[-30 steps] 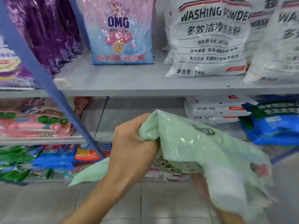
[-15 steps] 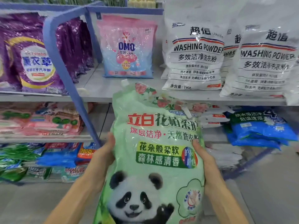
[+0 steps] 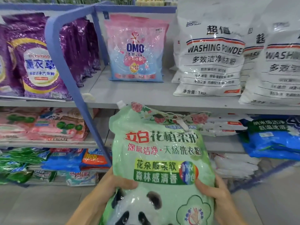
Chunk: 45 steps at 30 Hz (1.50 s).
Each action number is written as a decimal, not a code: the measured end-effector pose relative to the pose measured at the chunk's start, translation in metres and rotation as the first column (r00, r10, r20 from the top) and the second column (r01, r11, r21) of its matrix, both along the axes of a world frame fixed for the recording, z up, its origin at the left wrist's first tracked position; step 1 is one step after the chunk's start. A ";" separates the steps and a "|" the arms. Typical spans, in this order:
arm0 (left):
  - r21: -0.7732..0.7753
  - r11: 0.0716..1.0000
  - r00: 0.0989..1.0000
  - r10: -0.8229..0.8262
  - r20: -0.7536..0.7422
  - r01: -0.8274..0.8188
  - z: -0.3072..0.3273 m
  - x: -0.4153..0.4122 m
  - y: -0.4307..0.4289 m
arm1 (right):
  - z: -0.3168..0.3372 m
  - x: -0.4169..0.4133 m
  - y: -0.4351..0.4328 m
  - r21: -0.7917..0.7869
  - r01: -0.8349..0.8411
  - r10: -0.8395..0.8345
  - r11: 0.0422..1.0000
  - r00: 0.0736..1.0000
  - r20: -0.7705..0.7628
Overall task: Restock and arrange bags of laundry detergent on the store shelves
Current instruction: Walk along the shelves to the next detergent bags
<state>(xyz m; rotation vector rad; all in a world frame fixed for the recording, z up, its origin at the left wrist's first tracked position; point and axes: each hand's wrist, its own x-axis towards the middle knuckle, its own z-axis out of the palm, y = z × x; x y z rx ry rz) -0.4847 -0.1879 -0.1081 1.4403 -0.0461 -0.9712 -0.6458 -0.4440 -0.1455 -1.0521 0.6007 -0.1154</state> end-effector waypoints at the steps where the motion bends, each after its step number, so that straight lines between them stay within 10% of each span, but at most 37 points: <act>1: 0.035 0.999 1.000 -0.003 0.013 0.003 -0.006 0.005 -0.001 | -0.007 0.006 0.002 -0.023 0.035 -0.035 0.999 0.999 0.004; 17: 0.105 0.991 0.995 0.072 0.062 -0.078 -0.146 0.083 -0.022 | -0.144 0.090 -0.014 -0.164 0.098 -0.102 0.982 0.995 -0.015; 34: 0.141 0.943 0.894 0.230 0.385 -0.303 -0.116 0.206 -0.112 | -0.116 0.230 -0.086 -0.318 0.121 -0.069 0.940 0.983 0.170; 38: 0.138 0.916 0.853 0.284 0.437 -0.376 -0.122 0.259 -0.122 | -0.122 0.286 -0.105 -0.476 0.202 -0.167 0.856 0.979 0.116; 42: 0.580 0.653 0.744 -0.037 0.667 -0.488 -0.167 0.266 -0.126 | -0.134 0.303 -0.107 -0.678 -0.084 -0.116 0.730 0.963 -0.244; 45: 0.557 0.630 0.640 -0.120 0.759 -0.542 -0.201 0.231 -0.119 | -0.142 0.291 -0.098 -0.777 -0.172 -0.178 0.606 0.922 -0.343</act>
